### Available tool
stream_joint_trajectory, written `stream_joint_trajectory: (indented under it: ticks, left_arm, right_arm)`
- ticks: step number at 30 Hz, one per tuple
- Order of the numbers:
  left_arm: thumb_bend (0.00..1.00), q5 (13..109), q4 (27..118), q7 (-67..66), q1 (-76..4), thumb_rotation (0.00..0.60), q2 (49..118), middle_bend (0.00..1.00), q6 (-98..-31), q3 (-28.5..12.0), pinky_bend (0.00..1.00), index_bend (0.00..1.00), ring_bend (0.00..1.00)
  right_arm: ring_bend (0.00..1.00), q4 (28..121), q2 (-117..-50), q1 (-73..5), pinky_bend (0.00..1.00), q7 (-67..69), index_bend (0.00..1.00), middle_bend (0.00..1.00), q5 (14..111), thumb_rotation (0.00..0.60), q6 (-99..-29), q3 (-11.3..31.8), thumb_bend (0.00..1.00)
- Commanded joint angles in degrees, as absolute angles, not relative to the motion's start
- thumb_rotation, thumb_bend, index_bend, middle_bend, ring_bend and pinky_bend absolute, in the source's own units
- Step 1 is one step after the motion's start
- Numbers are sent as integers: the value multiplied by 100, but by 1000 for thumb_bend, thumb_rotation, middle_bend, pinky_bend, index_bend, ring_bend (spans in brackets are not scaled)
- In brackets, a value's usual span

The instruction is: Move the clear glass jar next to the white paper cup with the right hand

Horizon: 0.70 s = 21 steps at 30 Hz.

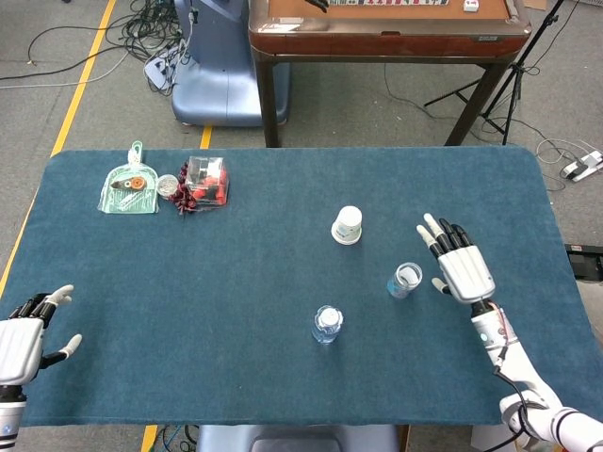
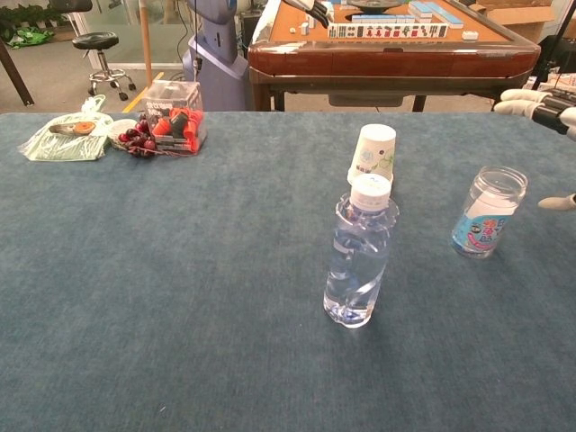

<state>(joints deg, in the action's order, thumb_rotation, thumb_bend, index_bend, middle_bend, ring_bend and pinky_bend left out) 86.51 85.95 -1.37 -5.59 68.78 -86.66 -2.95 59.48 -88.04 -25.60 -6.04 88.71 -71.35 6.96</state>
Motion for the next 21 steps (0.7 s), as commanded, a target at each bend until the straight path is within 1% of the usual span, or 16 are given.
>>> stream_joint_trajectory:
  ticks: [1, 7, 21]
  left_arm:
    - [234, 8634, 8602, -131, -562, 600, 6867, 313, -8641, -292, 345, 175, 226]
    - [234, 8601, 8629, -114, -563, 600, 6832, 313, -8604, -289, 345, 176, 228]
    - [234, 8540, 8679, -85, -550, 600, 6763, 314, -8585, -303, 346, 177, 233]
  right_arm:
    - [0, 5813, -8927, -2649, 148, -586, 0, 0, 8899, 600, -7086, 666, 0]
    - [0, 5602, -9119, -2762, 146, -578, 0, 0, 8872, 600, -7004, 645, 0]
    - [0, 5246, -9499, -2949, 146, -349, 0, 0, 8954, 600, -7087, 576, 0]
